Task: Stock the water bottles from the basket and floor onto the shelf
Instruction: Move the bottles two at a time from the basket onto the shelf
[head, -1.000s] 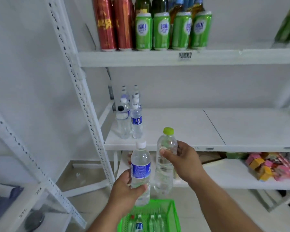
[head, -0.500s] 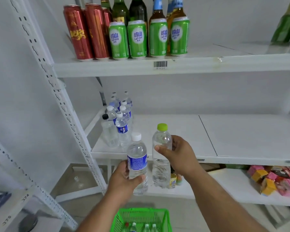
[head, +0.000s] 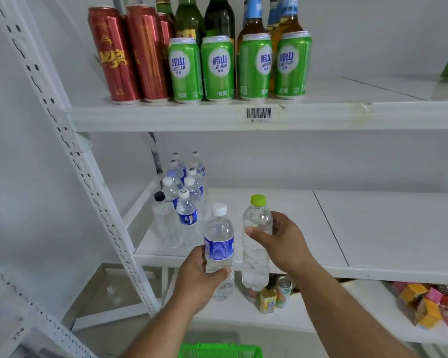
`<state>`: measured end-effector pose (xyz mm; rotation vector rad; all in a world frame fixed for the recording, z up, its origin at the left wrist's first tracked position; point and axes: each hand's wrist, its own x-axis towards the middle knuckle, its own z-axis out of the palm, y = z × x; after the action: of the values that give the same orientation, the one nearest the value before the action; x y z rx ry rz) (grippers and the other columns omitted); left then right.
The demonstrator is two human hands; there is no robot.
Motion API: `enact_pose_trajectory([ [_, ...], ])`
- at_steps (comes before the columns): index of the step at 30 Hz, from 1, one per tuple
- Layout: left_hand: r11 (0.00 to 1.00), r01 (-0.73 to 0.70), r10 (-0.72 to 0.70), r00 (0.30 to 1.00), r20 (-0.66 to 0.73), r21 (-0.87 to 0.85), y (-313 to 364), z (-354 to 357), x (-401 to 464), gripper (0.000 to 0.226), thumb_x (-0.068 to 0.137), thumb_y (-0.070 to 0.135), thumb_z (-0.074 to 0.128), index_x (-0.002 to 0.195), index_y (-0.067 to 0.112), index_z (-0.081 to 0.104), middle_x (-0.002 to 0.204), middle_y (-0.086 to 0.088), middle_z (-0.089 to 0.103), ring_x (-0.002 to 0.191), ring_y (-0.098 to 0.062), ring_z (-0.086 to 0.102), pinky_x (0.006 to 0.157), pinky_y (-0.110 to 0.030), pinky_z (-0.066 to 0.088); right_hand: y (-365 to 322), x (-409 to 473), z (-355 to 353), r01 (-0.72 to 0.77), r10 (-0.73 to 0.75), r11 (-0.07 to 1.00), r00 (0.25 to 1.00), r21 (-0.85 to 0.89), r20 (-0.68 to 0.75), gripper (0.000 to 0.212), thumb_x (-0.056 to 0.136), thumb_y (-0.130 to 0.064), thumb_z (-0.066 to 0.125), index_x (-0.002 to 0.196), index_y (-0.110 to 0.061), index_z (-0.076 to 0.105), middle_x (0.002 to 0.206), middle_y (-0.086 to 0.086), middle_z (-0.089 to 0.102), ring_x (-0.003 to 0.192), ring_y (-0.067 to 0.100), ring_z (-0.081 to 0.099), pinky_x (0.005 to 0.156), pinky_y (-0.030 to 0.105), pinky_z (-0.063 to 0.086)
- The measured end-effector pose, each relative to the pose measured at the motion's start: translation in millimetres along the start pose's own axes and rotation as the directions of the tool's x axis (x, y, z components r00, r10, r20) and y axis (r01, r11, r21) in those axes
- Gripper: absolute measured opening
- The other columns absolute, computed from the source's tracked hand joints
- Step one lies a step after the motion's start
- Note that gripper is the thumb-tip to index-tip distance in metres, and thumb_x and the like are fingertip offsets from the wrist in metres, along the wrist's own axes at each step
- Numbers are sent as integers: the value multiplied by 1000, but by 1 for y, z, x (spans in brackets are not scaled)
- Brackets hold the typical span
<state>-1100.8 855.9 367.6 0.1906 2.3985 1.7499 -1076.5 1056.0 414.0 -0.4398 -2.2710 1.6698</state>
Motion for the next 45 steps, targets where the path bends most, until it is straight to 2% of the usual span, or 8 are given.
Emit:
enact_pose_trajectory([
  [8, 1000, -10, 9, 999, 53, 20, -4, -4, 44, 43, 75, 23, 81, 110, 33, 58, 99, 15, 68, 88, 0, 63, 57, -14, 45, 0, 35, 12, 2, -6, 998, 997, -61, -75, 43, 79, -40, 81, 115, -25, 65, 103, -10, 72, 95, 9, 68, 87, 33, 56],
  [13, 999, -37, 36, 997, 67, 21, -2, 6, 72, 44, 80, 19, 79, 109, 37, 51, 97, 30, 55, 88, 13, 51, 69, -12, 40, 1, 63, 12, -24, 17, 997, 995, -78, -93, 45, 77, -40, 82, 116, -27, 62, 106, -9, 69, 95, 12, 67, 86, 33, 55],
  [16, 999, -26, 23, 998, 60, 45, -2, 15, 94, 46, 80, 20, 79, 113, 34, 50, 99, 27, 55, 88, 8, 52, 77, -18, 40, 7, 85, 9, -29, 22, 997, 996, -70, -92, 47, 77, -40, 83, 117, -27, 63, 107, -9, 69, 95, 13, 68, 87, 34, 55],
  [23, 999, -8, 8, 1000, -8, 43, -3, 41, 158, 43, 77, 16, 79, 102, 37, 52, 99, 22, 63, 91, 6, 60, 69, -11, 40, 21, 153, 4, -16, 14, 996, 1000, -92, -18, 41, 76, -42, 81, 113, -32, 67, 105, -15, 70, 90, 6, 69, 74, 22, 49],
  [30, 999, 22, -19, 997, -76, 47, -11, 70, 233, 45, 77, 15, 80, 107, 34, 52, 96, 20, 60, 88, 3, 58, 78, -22, 43, 42, 232, 16, -27, 30, 993, 999, -119, 30, 43, 76, -44, 82, 115, -32, 67, 106, -14, 70, 91, 7, 69, 79, 24, 51],
  [36, 999, 12, -4, 987, -164, 46, -26, 84, 302, 46, 73, 16, 81, 106, 33, 54, 104, 9, 66, 97, -14, 64, 81, -26, 46, 62, 290, 37, -48, 51, 993, 998, -111, 27, 44, 76, -46, 81, 115, -33, 66, 111, -12, 69, 98, 11, 68, 89, 31, 54],
  [43, 996, -29, 45, 978, -206, 80, -36, 93, 367, 39, 74, 17, 79, 103, 27, 55, 95, 7, 65, 84, -14, 63, 68, -24, 45, 70, 340, 53, -22, 24, 985, 1000, -171, 9, 35, 78, -42, 80, 109, -33, 65, 105, -16, 69, 104, 13, 67, 95, 34, 52],
  [45, 996, -36, 52, 976, -210, 80, -37, 94, 382, 38, 75, 18, 79, 103, 25, 56, 94, 5, 65, 83, -14, 63, 68, -25, 45, 69, 350, 55, -8, 11, 981, 1000, -195, 14, 44, 76, -47, 78, 115, -31, 65, 110, -14, 70, 107, 13, 66, 98, 36, 52],
])
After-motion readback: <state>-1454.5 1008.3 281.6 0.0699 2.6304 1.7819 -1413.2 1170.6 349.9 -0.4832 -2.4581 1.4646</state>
